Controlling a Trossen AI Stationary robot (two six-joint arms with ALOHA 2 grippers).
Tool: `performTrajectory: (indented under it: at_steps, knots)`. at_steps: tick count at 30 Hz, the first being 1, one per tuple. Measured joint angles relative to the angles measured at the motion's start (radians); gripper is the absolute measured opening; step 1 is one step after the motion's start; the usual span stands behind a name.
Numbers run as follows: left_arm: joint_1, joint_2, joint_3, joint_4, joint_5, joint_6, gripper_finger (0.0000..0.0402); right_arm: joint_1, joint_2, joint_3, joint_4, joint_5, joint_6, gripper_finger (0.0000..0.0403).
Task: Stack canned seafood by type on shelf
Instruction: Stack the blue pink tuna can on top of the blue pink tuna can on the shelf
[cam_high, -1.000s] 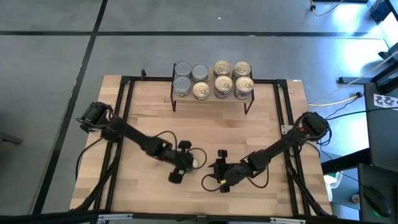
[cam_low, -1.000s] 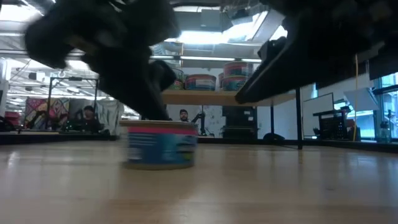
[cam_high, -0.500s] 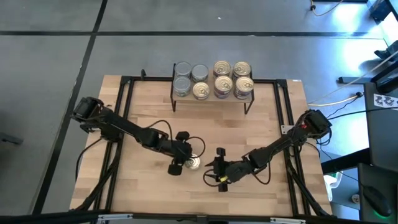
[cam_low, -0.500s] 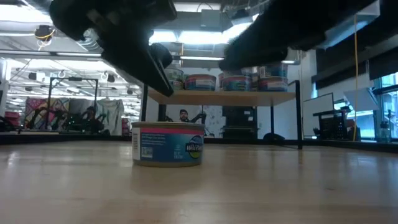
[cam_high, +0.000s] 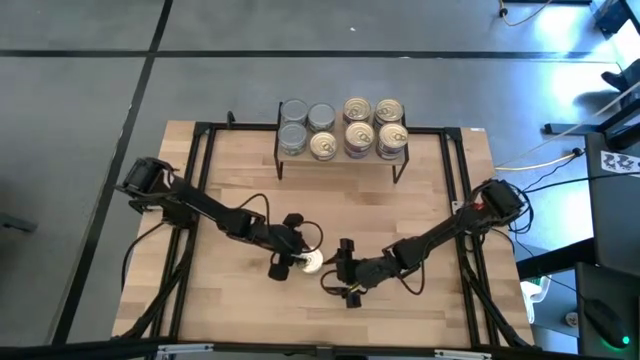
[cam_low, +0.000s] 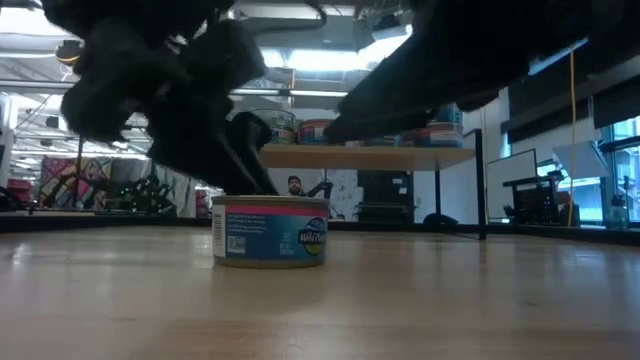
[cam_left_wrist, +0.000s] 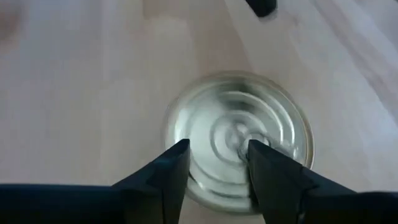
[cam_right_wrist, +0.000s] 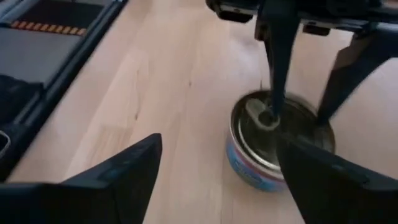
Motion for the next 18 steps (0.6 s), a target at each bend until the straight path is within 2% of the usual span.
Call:
performTrajectory:
  at_steps: [3,10,18]
  knots:
    - [0.008,0.034,-0.017,0.072,0.050,0.000,0.0158,-0.004,0.027,-0.001,0.029,-0.017,-0.009,0.0323]
    - [0.040,0.107,-0.014,0.168,0.061,-0.044,0.0157,-0.012,0.063,0.006,0.049,-0.017,-0.082,0.0322]
    - [0.104,0.155,-0.015,0.239,0.140,-0.181,0.0157,-0.010,0.068,0.006,0.034,0.076,-0.275,0.0320]
